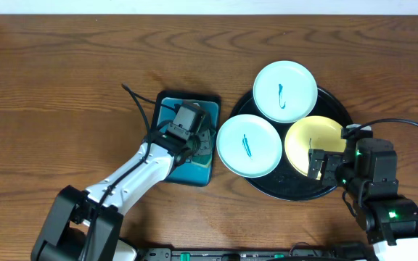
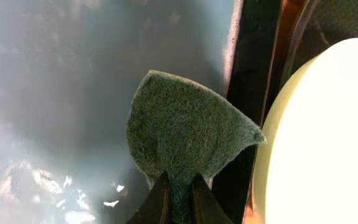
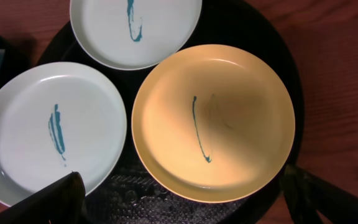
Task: Clean dirty plates on tray and stack at the side
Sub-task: 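Carry the sponge with the left gripper toward the mint plates, then grip the rim of the lower mint plate with the right gripper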
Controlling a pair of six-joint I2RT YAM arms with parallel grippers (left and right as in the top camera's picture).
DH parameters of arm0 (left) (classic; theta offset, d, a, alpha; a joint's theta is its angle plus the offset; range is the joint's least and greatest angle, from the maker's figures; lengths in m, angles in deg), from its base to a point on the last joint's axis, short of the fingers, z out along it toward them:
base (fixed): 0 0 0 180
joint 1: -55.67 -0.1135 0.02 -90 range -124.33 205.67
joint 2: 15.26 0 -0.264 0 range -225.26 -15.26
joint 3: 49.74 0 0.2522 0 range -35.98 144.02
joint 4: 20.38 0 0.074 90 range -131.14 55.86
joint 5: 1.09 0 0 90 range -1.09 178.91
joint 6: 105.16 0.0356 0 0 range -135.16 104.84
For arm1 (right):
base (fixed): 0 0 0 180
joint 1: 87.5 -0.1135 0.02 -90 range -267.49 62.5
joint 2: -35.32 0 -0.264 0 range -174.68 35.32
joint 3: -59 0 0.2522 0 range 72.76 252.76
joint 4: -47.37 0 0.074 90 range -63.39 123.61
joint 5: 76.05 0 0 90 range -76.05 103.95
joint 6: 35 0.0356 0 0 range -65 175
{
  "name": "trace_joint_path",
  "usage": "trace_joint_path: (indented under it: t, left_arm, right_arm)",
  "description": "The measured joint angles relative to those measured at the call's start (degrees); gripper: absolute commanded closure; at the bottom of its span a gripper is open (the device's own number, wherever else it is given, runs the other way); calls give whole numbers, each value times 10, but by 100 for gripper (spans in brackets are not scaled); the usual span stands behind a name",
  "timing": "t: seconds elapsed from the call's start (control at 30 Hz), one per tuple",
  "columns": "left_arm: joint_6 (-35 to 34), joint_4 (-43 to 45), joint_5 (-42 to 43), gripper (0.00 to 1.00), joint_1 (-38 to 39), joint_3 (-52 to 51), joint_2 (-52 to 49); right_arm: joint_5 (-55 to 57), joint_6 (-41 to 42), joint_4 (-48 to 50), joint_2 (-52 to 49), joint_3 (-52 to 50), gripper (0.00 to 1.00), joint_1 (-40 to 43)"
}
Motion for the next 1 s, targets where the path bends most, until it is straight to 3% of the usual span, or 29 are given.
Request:
trace_joint_path:
  t: [0.43,0.63,0.87,1.0]
  left_arm:
    - [17,-100,-17,93,0,65,37]
    - [30,-112,-19,93,0,65,37]
    - [31,-112,-19,92,0,65,37]
    - [31,-113,-19,93,0,65,37]
  right_arm:
    - [-87,0,-2,-39,0,3,0]
    - [-153,2,-2,-105,0,11,0]
    - [-201,6,9,-195,0,14,0]
    - [-229,8,49,-234,0,23,0]
